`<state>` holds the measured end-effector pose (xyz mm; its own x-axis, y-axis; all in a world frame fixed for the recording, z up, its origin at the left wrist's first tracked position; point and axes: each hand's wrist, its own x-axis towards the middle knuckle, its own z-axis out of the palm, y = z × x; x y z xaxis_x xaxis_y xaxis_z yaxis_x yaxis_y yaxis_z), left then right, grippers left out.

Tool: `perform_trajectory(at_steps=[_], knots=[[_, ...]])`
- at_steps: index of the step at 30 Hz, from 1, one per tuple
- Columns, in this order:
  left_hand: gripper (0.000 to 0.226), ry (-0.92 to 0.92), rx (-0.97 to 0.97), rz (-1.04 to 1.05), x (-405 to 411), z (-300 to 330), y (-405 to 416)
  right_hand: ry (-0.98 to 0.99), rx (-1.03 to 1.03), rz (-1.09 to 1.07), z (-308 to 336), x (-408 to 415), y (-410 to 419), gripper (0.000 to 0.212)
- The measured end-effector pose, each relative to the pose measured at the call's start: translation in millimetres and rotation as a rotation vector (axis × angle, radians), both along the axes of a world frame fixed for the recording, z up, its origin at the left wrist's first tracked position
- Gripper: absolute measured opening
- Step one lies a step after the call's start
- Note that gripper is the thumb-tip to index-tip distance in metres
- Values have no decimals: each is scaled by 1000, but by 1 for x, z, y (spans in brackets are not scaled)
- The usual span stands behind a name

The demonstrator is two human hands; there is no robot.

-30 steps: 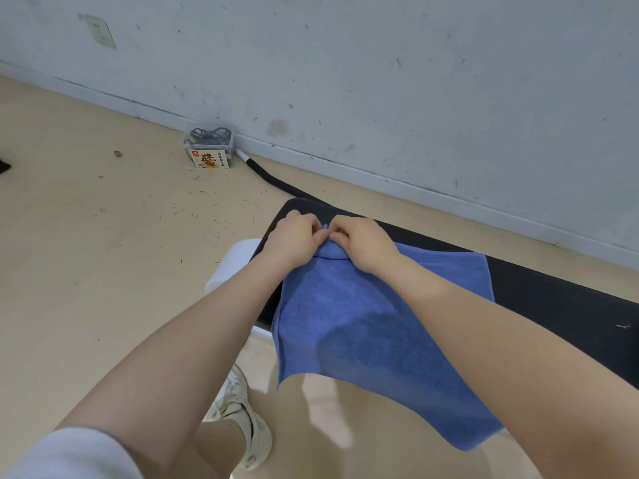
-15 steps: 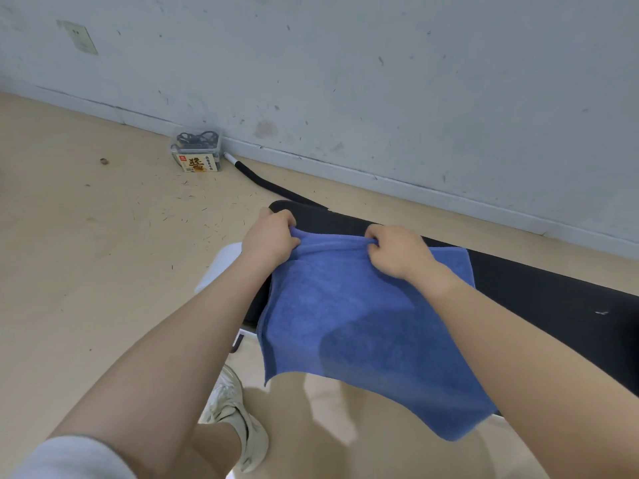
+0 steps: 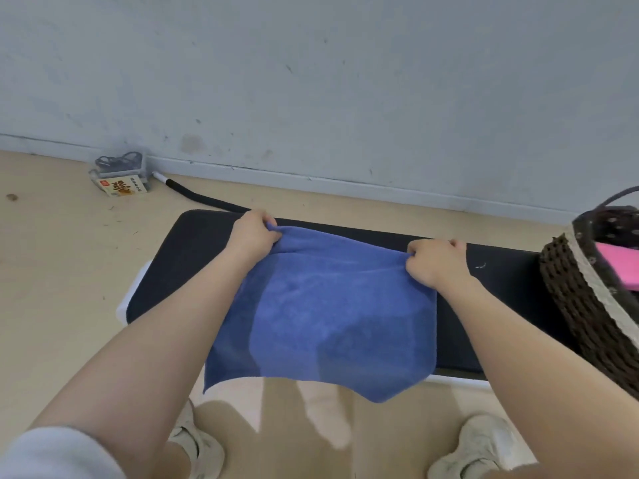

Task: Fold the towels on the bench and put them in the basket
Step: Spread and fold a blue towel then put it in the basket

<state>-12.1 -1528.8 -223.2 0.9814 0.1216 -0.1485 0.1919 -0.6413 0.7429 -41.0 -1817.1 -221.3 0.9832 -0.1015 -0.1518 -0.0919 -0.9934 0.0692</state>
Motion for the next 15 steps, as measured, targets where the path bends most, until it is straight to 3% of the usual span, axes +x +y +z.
perform_trajectory(at_steps=[5,8,10,12,15], knots=[[12,-30,-140,50,23,1,-26,-42,-87,-39,6,12,-41,28],[21,-26,-156,89,44,0,-36,-152,-151,6,2,30,-49,29],[15,-39,-193,146,58,0,-40,-217,-153,2,1,45,-52,29],[12,-99,-207,211,65,1,-43,-272,-79,-24,1,61,-55,29],[30,-151,-101,159,63,-5,-44,-301,162,-58,-1,76,-55,29]])
